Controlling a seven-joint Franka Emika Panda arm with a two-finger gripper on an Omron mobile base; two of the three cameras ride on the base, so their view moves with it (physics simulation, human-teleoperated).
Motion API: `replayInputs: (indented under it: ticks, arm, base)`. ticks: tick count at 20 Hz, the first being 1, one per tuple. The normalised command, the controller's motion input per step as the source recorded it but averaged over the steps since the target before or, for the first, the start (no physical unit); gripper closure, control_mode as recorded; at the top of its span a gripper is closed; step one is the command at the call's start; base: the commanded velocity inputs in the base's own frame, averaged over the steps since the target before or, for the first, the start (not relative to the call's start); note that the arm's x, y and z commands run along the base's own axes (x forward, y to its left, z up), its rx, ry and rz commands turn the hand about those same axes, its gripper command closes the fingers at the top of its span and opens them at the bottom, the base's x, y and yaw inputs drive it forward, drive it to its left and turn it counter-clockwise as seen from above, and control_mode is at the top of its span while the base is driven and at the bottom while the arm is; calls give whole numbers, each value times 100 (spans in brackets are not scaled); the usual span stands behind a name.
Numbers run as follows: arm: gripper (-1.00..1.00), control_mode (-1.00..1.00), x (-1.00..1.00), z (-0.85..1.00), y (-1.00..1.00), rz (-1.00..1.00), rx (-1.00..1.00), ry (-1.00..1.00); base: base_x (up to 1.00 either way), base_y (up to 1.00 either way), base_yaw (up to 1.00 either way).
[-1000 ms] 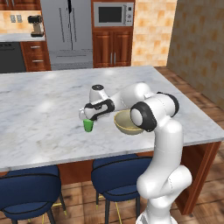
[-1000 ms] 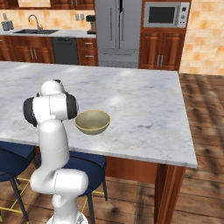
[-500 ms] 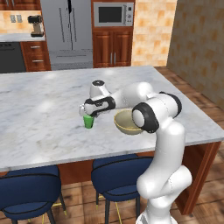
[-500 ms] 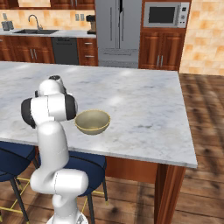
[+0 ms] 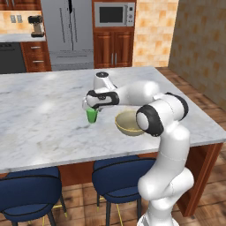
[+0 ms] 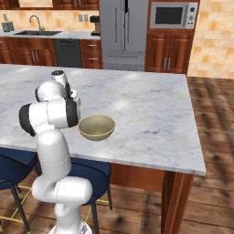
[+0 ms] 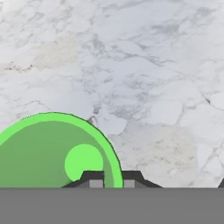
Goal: Place the cup inside the bowl on the dining table and move the bowl to any counter.
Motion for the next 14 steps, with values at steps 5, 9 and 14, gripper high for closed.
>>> replayInputs:
  ticks: [5, 9, 14]
  arm:
    - [100, -100, -2, 20, -36, 0, 0, 0]
    - [100, -100, -12, 21, -40, 0, 0, 0]
    - [100, -100, -12, 33, -37, 0, 0, -1]
  base:
    - [0, 0, 0]
    - [0, 0, 0]
    - [0, 0, 0]
